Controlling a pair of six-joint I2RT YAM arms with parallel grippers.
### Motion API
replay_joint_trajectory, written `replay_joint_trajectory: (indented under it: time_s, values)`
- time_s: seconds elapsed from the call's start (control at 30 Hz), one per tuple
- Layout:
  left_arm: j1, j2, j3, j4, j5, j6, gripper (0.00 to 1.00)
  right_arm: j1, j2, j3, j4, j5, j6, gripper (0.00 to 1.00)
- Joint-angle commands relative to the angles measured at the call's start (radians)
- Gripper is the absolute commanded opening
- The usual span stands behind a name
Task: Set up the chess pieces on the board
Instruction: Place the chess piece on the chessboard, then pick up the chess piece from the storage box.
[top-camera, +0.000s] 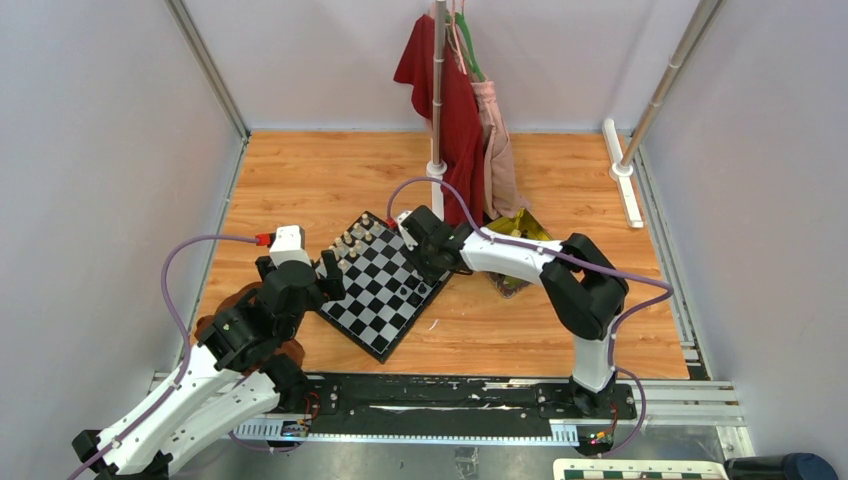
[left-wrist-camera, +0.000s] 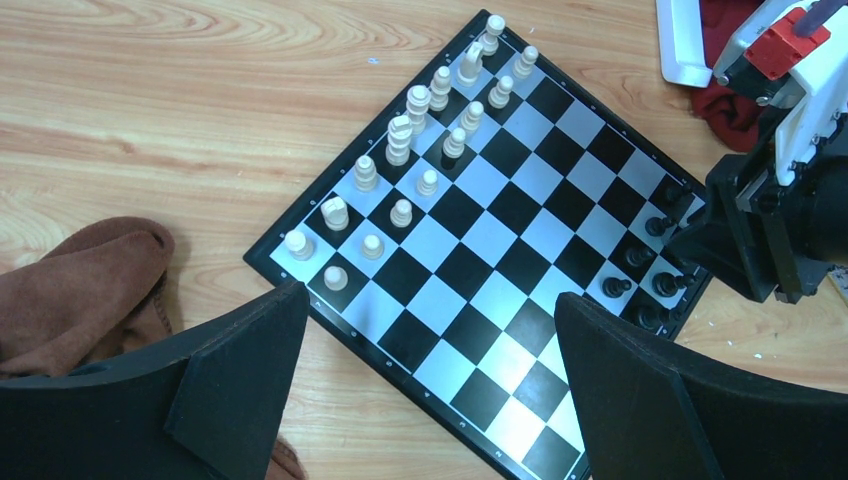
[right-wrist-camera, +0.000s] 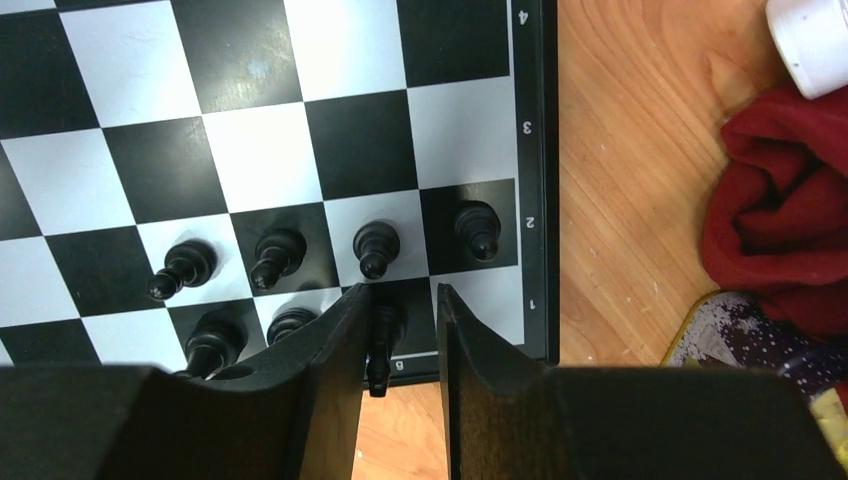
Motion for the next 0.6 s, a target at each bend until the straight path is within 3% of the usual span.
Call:
replay_joint_trajectory:
  time_s: [0.0, 0.17, 0.33, 0.57]
  values:
    - [-0.013, -0.006, -0.008, 0.001, -0.012, -0.002, 1.0, 0.007, -0.055, 0.027, -0.07, 0.043, -0.015, 0.35]
    - [-0.014, -0.024, -0.01, 0.0, -0.012, -0.002, 1.0, 0.01, -0.14, 0.046, -0.118, 0.094, 0.013, 0.35]
    - [-0.014, -0.025, -0.009, 0.001, -0.009, -0.002, 1.0, -0.001, -0.253, 0.017, -0.164, 0.278, 0.093, 0.39]
    - [-0.027, -0.017, -0.008, 0.001, -0.001, 0.001, 1.0, -0.173, -0.403, -0.113, -0.199, 0.403, 0.253, 0.47]
